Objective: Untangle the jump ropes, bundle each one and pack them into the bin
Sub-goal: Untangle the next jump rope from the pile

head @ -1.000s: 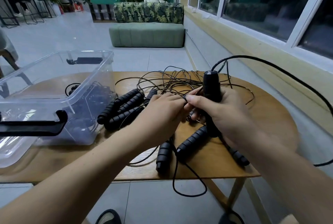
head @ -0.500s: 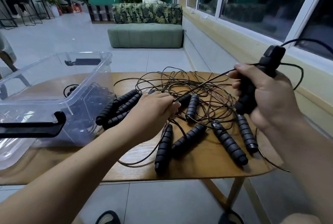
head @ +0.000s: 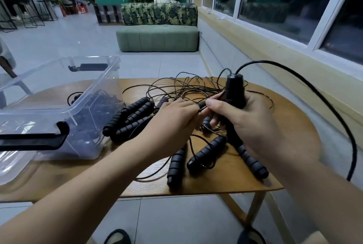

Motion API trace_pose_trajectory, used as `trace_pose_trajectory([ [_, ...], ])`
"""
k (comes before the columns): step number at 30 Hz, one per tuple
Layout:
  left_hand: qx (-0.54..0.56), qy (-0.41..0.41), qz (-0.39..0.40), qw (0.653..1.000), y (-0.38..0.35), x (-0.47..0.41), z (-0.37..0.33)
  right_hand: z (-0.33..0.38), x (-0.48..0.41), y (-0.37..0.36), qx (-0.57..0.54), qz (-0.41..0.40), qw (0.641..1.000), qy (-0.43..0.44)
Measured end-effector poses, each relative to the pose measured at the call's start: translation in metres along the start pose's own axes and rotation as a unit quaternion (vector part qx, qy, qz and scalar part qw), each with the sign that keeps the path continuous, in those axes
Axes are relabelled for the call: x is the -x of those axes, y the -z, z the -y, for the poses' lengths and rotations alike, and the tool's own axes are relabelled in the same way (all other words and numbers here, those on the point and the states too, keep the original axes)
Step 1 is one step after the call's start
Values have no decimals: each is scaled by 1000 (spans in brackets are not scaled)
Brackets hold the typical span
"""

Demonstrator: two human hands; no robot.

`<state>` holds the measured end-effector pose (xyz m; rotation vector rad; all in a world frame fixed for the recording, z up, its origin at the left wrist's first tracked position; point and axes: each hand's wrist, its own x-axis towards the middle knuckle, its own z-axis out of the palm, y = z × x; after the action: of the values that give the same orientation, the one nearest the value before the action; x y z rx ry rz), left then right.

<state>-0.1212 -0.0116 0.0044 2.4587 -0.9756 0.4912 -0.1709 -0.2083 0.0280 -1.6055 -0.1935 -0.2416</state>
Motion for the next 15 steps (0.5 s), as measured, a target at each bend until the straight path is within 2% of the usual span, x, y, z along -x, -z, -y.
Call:
trace_pose_trajectory([
  [5,2,26,17,1000,0,2,15,17,-12,28,-82,-135,987,-1],
  [7,9,35,3,999,1,2,21,21,-16,41,-108,-162,981,-1],
  [11,7,31,2,999,2,4,22,17,-12,36,-109,-137,985,-3],
  [15,2,26,5,1000,4,4,11,12,-4,18,-103,-57,993,-22],
])
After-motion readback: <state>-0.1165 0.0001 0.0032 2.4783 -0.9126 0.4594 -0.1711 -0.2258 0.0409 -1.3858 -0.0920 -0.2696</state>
